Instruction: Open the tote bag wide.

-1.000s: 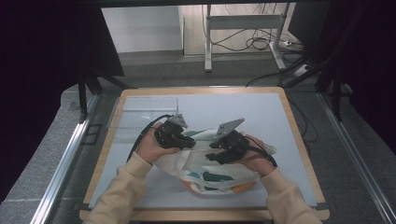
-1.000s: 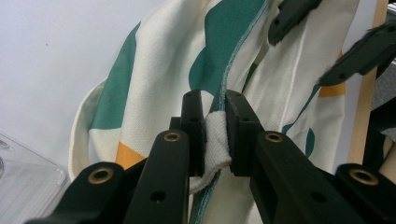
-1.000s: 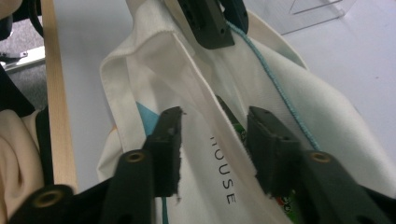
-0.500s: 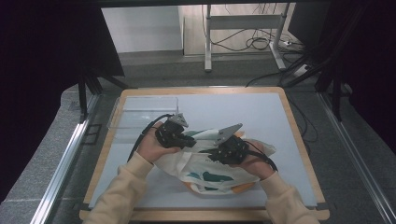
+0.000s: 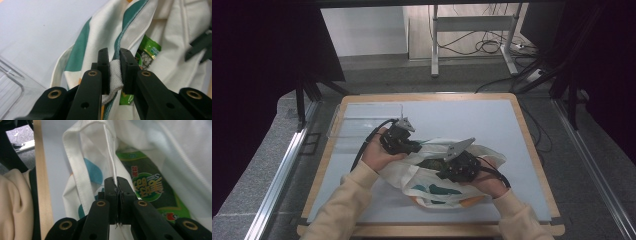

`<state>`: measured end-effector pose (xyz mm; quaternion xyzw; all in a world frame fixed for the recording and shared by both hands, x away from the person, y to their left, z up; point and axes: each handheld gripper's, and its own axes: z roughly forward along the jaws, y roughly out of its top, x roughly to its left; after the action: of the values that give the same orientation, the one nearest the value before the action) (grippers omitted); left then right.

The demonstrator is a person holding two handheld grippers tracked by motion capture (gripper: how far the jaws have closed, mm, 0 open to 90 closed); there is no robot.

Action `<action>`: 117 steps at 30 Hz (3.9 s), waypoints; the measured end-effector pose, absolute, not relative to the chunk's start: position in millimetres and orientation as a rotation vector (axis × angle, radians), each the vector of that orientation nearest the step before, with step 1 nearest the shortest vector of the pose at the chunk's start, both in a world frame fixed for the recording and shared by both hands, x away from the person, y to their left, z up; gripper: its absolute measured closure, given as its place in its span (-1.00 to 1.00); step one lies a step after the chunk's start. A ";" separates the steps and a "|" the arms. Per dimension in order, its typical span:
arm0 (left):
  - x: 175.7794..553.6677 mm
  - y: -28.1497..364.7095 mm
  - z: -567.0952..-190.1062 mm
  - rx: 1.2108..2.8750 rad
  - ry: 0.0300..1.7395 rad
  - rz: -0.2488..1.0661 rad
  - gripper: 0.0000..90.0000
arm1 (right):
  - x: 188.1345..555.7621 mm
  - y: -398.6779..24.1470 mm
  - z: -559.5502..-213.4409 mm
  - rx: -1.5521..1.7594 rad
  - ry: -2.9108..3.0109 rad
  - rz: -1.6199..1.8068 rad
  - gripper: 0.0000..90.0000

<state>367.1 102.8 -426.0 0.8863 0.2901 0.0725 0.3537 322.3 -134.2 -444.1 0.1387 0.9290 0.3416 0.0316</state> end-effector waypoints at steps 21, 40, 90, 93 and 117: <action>394.9 105.0 -429.6 2.276 0.850 0.256 0.80 | 298.4 -135.9 -458.3 0.374 2.954 1.129 0.94; 422.5 105.7 -435.6 2.238 0.939 0.283 0.81 | 272.1 -137.9 -480.8 0.309 3.061 1.100 0.94; 382.3 133.6 -412.8 2.172 0.817 0.309 -0.10 | 273.6 -158.3 -455.4 0.544 2.843 1.229 -0.16; 374.0 140.0 -406.8 2.179 0.804 0.315 -0.14 | 279.2 -164.5 -447.7 0.584 2.799 1.236 -0.19; 305.5 136.1 -421.4 2.198 0.714 0.177 0.21 | 345.8 -163.7 -415.3 0.761 2.673 1.156 0.42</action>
<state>305.5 136.1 -421.4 0.8689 0.2822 0.0699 0.4006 345.8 -163.7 -415.3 0.2522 0.8861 0.3832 0.0660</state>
